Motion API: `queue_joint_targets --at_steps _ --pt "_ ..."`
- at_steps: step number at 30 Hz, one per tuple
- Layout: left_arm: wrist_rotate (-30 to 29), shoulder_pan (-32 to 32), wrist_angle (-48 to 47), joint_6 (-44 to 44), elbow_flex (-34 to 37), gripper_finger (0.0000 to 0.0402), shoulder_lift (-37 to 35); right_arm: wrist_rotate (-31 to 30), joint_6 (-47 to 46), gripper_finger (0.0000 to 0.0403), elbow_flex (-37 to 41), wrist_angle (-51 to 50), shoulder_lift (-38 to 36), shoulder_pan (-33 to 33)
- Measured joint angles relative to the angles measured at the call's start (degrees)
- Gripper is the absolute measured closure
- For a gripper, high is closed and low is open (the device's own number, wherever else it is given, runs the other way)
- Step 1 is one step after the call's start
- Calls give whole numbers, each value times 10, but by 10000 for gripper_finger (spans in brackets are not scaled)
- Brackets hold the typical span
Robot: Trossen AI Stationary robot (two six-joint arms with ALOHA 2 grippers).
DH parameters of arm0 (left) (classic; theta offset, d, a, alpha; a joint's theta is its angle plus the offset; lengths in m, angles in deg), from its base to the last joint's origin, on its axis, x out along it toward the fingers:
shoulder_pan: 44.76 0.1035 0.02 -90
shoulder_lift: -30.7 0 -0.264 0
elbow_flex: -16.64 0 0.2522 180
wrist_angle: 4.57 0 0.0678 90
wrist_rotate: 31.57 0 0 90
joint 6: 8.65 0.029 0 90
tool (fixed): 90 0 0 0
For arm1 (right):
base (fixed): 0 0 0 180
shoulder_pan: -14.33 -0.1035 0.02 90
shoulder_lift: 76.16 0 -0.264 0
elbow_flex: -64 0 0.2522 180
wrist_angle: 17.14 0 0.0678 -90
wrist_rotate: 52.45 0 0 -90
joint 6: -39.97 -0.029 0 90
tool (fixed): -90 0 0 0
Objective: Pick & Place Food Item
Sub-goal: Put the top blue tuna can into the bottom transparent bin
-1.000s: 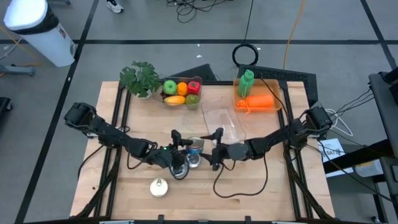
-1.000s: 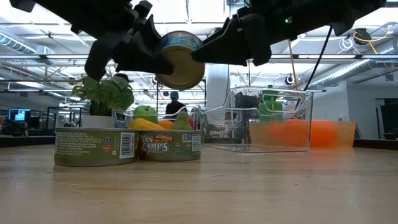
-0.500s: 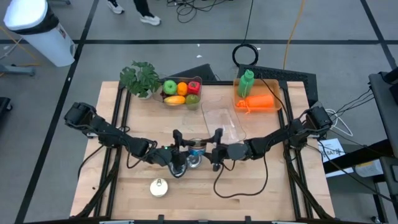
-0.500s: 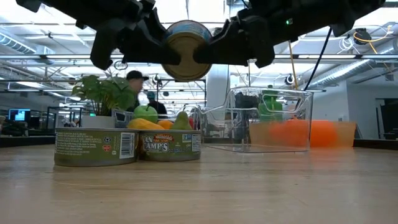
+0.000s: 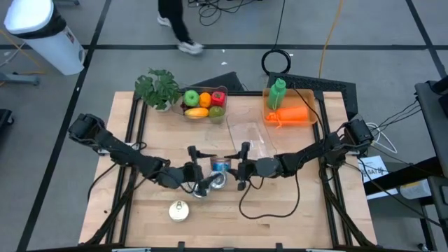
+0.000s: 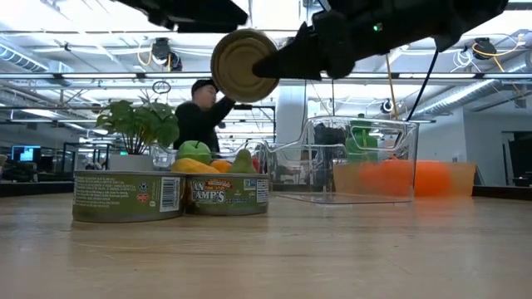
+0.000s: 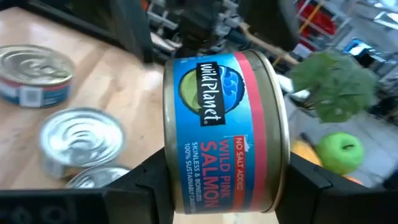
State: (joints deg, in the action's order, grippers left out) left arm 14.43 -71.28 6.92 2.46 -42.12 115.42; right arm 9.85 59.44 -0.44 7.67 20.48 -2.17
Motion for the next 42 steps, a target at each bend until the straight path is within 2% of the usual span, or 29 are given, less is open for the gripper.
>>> queue_joint_targets --at_steps 3,5,8,12,15,18,20,23,28,33,34,39,42 --pt "4 -13 -12 29 2 15 -30 6 -12 215 1 -6 1 3" --pt "3 -23 -29 49 2 19 -63 0 -16 215 1 -3 -2 3" --pt "3 -28 -80 24 1 44 -115 -79 9 215 1 -17 -20 3" --pt "12 -8 -176 -28 1 72 -180 -220 82 215 1 -56 -47 16" --pt "38 18 -235 -60 10 90 -204 -251 136 216 1 -113 -57 56" --pt "58 45 -253 -75 18 103 -207 -224 130 216 1 -213 -57 111" --pt "67 57 -255 -83 27 111 -207 -176 101 216 1 -284 -54 151" --pt "93 74 -251 -84 35 119 -206 -113 78 216 1 -333 -43 194" --pt "133 97 -253 -85 40 128 -201 -15 113 216 1 -327 -45 227" --pt "158 114 -257 -85 40 128 -202 41 155 216 1 -332 -45 254" --pt "161 116 -257 -85 40 128 -202 47 161 208 1 -332 -45 258" --pt "185 124 -260 -87 40 128 -202 50 135 80 1 -324 -45 271" --pt "187 126 -260 -87 40 128 -202 50 108 29 1 -326 -45 274"
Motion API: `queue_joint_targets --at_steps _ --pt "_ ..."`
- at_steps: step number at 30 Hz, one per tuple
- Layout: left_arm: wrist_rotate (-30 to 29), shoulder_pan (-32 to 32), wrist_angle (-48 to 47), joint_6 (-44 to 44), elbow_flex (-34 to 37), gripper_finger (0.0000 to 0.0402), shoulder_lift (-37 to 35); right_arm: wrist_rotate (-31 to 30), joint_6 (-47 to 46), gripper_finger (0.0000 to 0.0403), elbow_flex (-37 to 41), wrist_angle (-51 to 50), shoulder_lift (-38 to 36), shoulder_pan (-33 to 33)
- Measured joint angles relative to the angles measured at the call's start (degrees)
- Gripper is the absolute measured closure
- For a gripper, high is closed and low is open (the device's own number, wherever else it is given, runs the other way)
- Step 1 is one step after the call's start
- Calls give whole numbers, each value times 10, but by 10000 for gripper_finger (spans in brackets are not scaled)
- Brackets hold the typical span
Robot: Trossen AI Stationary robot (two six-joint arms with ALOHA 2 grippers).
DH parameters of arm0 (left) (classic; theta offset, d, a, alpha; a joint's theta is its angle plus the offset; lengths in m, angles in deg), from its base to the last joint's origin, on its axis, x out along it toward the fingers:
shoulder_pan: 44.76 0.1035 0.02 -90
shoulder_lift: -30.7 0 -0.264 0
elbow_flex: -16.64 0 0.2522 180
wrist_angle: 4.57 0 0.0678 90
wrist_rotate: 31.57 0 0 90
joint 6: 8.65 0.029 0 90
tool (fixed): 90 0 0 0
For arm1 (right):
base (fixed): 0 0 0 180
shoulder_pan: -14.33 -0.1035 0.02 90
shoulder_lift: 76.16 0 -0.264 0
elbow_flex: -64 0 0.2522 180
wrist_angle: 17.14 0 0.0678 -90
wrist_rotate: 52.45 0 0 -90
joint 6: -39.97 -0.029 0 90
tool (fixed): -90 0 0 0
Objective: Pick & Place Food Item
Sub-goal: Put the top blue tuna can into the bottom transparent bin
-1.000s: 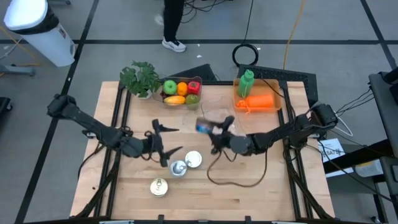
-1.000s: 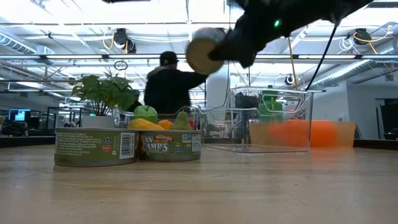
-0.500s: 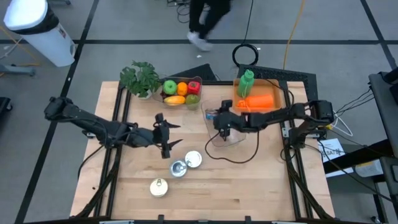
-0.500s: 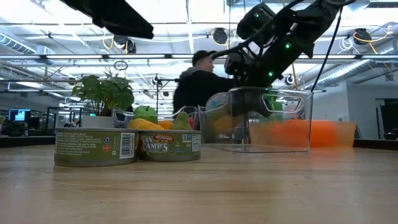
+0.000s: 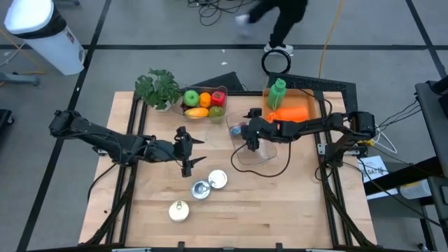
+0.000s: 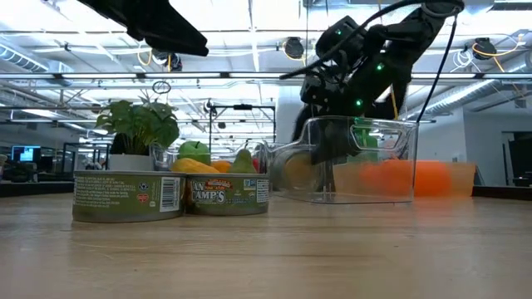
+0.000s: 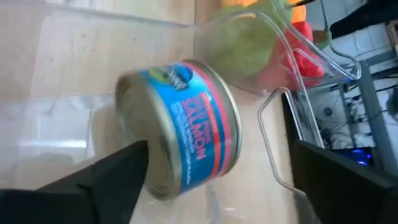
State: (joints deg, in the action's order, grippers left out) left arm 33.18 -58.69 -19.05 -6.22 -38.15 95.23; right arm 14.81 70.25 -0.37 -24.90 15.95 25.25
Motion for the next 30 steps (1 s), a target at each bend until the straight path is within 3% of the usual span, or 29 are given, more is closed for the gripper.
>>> queue_joint_targets --at_steps 4,20,26,30 --pt "0 0 0 0 0 128 0 2 -37 9 0 0 0 -4" --pt "3 0 0 -10 0 128 0 7 -118 26 0 -4 -1 -76" --pt "3 0 0 -10 0 128 0 92 -196 27 0 -17 -1 -72" --pt "3 0 0 -11 0 128 0 109 -216 27 0 -25 -2 -68"
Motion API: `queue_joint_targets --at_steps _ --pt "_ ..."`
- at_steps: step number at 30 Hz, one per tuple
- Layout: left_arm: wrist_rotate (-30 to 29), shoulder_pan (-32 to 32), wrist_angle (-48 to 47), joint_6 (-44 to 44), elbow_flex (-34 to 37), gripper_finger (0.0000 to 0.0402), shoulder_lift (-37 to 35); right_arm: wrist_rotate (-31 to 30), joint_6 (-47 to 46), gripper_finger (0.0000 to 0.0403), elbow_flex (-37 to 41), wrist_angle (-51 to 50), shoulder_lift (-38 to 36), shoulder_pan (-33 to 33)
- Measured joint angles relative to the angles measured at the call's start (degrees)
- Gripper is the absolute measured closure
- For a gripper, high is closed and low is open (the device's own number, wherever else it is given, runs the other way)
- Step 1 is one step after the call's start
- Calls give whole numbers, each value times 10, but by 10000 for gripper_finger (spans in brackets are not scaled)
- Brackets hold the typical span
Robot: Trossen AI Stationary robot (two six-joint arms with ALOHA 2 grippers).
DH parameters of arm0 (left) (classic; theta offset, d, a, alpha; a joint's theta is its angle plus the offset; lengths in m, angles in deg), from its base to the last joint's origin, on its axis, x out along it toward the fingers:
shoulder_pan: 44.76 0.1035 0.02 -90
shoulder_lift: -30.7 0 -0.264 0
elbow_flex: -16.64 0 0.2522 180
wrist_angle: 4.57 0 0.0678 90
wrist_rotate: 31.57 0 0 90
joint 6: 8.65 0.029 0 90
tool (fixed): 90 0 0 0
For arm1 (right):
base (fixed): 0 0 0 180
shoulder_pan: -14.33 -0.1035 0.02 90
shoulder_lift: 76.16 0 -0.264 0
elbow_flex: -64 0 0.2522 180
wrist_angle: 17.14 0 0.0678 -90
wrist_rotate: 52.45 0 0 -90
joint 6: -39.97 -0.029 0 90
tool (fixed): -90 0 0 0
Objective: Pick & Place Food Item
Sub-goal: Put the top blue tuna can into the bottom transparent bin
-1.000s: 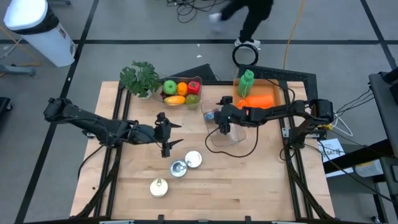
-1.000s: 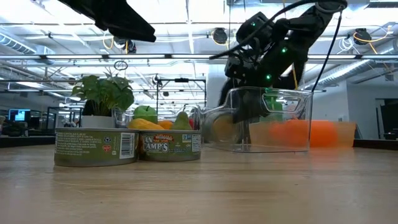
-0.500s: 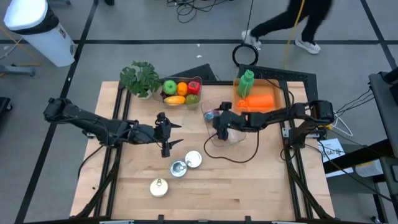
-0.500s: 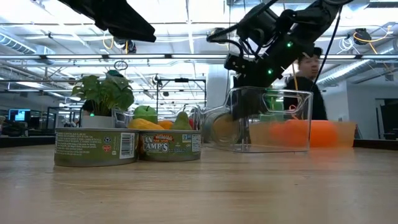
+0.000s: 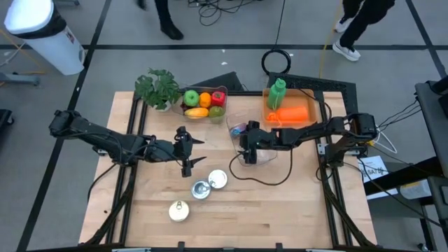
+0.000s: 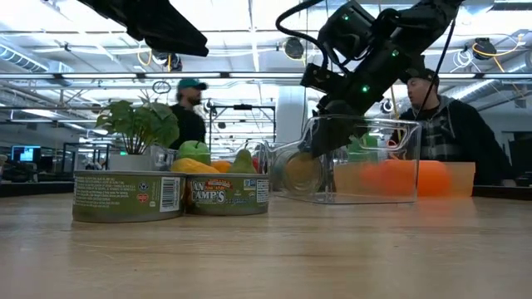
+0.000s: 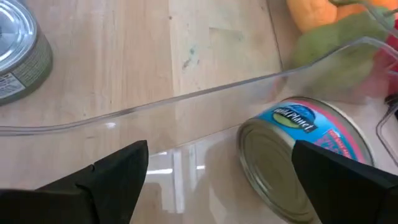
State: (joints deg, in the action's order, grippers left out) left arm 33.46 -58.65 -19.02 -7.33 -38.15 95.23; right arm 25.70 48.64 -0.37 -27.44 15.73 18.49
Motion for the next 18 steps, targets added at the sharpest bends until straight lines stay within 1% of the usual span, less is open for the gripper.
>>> queue_joint_targets --at_steps 3,5,6,9,10,18 --pt "0 0 0 0 0 128 0 16 6 27 0 4 0 0" --pt "0 0 0 -1 0 128 0 13 34 27 1 24 -1 -1" --pt "0 0 0 -1 0 128 0 6 55 27 1 35 -5 -1" --pt "0 0 0 -1 0 128 0 -52 104 27 0 80 -7 0" --pt "0 0 0 -1 0 128 0 -61 114 27 0 86 -7 7" --pt "0 0 0 2 0 128 0 1 108 27 -5 44 -6 85"
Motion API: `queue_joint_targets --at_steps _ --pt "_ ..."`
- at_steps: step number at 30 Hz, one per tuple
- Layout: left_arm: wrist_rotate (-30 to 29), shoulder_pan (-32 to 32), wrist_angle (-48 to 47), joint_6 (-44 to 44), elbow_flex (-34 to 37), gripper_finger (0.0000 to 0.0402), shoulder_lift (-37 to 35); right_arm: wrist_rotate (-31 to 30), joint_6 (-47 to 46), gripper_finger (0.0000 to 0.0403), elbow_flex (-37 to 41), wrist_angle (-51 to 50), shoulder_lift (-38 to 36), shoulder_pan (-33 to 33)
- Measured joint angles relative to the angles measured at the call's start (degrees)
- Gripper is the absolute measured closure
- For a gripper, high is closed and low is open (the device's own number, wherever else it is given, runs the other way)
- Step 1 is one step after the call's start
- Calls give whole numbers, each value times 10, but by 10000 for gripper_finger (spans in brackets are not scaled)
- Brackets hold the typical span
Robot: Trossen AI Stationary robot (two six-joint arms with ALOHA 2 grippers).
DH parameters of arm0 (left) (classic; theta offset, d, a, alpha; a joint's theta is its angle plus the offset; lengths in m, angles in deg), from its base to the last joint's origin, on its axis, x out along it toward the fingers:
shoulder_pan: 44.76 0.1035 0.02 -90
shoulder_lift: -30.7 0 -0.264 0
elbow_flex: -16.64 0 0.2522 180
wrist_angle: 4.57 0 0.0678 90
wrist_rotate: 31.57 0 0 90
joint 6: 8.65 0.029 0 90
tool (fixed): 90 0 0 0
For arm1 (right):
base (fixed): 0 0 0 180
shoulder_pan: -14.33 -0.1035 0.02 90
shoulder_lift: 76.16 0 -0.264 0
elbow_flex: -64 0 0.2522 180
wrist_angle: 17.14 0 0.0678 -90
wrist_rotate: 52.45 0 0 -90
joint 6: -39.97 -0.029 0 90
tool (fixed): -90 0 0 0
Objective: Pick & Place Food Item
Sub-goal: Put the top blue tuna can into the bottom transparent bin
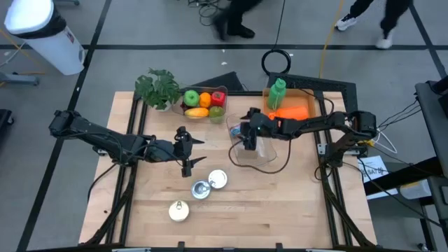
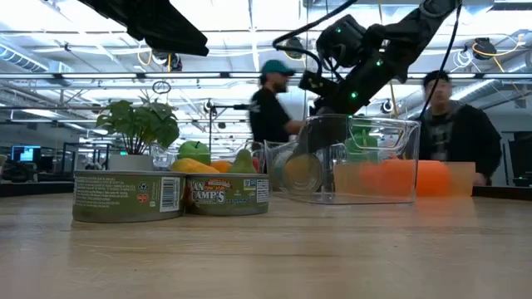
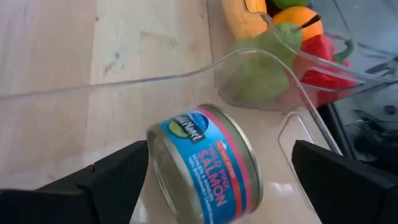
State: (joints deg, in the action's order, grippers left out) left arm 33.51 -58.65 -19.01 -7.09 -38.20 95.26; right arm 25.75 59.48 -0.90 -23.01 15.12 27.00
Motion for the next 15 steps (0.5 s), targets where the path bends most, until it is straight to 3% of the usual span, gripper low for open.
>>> queue_joint_targets --at_steps 11,15 --pt "0 0 0 9 0 128 0 142 -4 30 1 -22 15 53" --pt "0 1 2 9 0 128 0 148 5 66 0 -41 15 50"
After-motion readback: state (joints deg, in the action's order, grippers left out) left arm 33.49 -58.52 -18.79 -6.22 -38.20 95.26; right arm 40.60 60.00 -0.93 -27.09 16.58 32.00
